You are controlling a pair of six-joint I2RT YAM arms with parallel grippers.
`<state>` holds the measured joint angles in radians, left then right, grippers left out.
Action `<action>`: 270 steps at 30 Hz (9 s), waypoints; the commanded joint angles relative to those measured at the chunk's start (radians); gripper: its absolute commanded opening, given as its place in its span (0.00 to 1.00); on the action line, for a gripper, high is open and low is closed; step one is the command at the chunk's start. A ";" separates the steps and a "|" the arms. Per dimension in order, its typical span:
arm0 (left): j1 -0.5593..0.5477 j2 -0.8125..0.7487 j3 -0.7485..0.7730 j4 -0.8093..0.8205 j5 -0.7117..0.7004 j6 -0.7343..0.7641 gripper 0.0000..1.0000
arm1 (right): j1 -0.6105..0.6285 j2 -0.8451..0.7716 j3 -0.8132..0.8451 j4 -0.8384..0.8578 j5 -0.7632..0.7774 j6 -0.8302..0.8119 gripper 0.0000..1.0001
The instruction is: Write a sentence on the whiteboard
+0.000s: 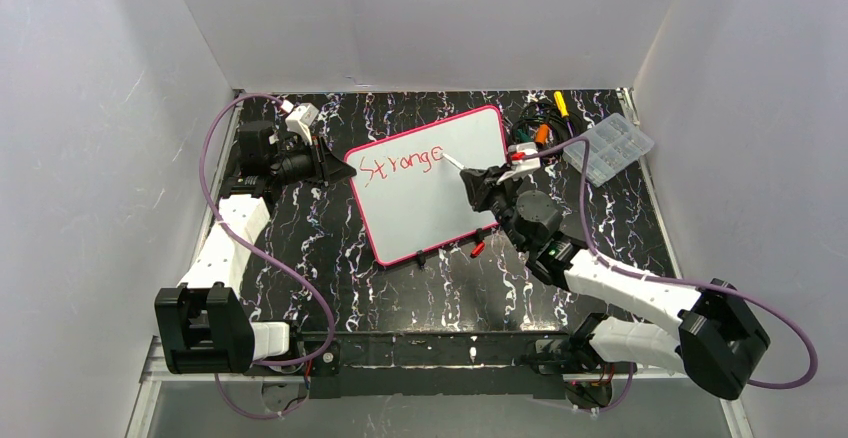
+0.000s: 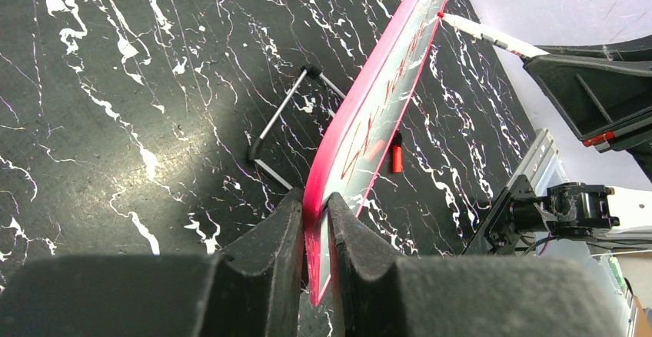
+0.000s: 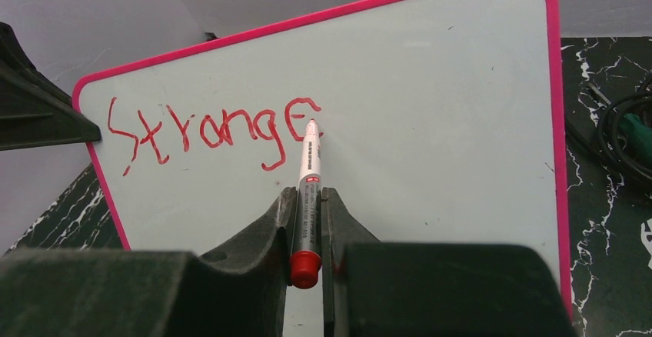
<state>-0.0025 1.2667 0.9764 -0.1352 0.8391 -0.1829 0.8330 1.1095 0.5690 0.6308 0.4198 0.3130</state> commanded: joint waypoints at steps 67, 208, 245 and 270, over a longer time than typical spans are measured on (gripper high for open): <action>-0.011 -0.029 -0.008 -0.018 0.023 0.009 0.00 | -0.010 0.014 -0.004 0.063 0.081 -0.009 0.01; -0.013 -0.056 -0.024 -0.021 -0.012 0.003 0.00 | 0.175 0.135 0.011 0.019 -0.158 0.074 0.01; -0.013 -0.057 -0.024 -0.016 -0.006 -0.001 0.00 | 0.176 0.172 0.059 0.074 -0.104 0.010 0.01; -0.013 -0.062 -0.027 -0.017 -0.008 -0.001 0.00 | 0.211 0.088 -0.060 -0.067 -0.101 0.102 0.01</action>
<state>-0.0101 1.2415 0.9565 -0.1356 0.8261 -0.1944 1.0378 1.2194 0.5121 0.5976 0.2855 0.4133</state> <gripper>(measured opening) 0.130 0.211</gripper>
